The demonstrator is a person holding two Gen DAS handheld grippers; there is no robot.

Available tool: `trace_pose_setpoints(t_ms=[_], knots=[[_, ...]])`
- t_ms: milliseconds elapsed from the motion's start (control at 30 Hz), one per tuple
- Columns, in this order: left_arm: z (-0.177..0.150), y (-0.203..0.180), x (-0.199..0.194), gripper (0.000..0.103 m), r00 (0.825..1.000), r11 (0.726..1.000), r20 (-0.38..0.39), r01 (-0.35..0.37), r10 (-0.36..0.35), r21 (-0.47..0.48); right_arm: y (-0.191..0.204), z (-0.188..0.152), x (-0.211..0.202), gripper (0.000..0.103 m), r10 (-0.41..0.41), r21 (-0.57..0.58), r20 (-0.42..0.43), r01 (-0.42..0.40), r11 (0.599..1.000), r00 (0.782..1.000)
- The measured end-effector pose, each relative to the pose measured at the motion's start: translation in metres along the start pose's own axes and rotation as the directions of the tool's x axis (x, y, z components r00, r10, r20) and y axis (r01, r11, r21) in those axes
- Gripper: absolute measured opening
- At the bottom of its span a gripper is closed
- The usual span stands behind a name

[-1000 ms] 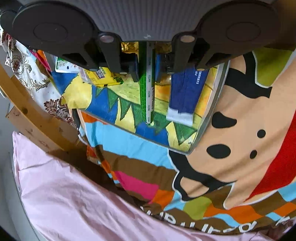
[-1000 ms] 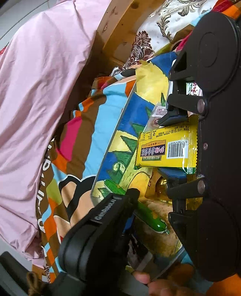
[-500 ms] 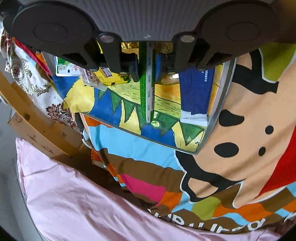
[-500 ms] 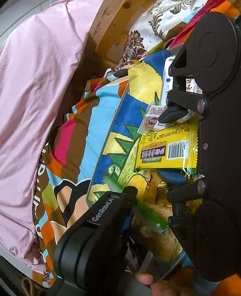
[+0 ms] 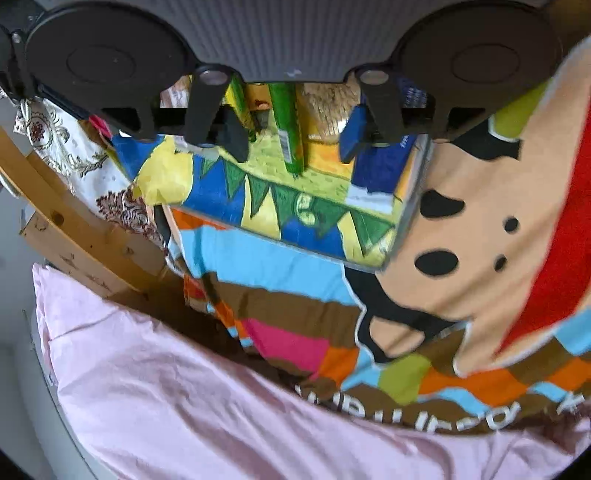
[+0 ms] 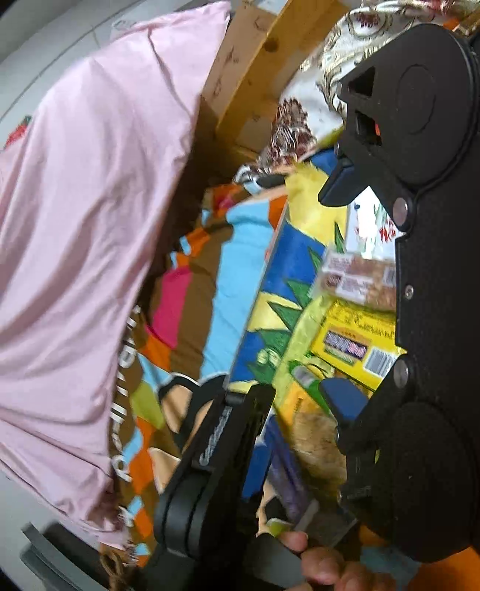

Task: Organize snacks
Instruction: 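Lower both snacks into the tray and open both tools, then lift both open tools up and back from the tin tray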

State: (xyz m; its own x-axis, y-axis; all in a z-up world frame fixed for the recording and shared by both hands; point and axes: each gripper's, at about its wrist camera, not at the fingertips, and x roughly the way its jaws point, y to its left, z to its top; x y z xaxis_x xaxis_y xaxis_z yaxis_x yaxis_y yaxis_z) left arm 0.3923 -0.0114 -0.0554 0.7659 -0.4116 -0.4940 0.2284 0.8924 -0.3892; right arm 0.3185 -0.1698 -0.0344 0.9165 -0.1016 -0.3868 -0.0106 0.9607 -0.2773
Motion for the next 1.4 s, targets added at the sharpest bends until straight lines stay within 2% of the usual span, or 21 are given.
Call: trace_pose_setpoints(t_ms=[133,333,433,667,833,1000,1200,1400], knots=[[0.007,-0.011,-0.027,0.085,0.999,0.999,0.041,-0.019,0.018,0.025,-0.014,0.008,-0.025,0.102,-0.011,0.034,0.037,0.009,0.999,0.999],[0.011,-0.035,-0.073,0.1,0.995,0.992,0.088,-0.062,0.052,0.113,-0.034,0.009,-0.069,0.102,-0.005,0.093,0.069,-0.001,0.996,0.998],[0.009,-0.046,-0.097,0.102,0.991,0.986,0.118,-0.085,0.069,0.14,-0.045,0.008,-0.09,0.102,-0.002,0.13,0.085,-0.009,0.991,0.996],[-0.013,-0.068,-0.15,0.102,0.979,0.972,0.177,-0.136,0.103,0.19,-0.067,0.002,-0.139,0.102,0.016,0.186,0.117,-0.038,0.982,0.993],[-0.038,-0.076,-0.183,0.102,0.959,0.962,0.234,-0.207,0.163,0.18,-0.078,-0.006,-0.168,0.102,0.026,0.226,0.12,-0.053,0.973,0.992],[-0.057,-0.081,-0.21,0.102,0.945,0.95,0.271,-0.241,0.184,0.197,-0.085,-0.016,-0.189,0.102,0.058,0.282,0.105,-0.085,0.956,0.993],[-0.073,-0.081,-0.235,0.102,0.94,0.947,0.282,-0.252,0.191,0.198,-0.09,-0.027,-0.214,0.102,0.054,0.334,0.105,-0.087,0.939,0.993],[-0.092,-0.078,-0.258,0.103,0.935,0.945,0.285,-0.271,0.212,0.185,-0.082,-0.039,-0.236,0.102,0.047,0.295,0.092,-0.073,0.953,0.995]])
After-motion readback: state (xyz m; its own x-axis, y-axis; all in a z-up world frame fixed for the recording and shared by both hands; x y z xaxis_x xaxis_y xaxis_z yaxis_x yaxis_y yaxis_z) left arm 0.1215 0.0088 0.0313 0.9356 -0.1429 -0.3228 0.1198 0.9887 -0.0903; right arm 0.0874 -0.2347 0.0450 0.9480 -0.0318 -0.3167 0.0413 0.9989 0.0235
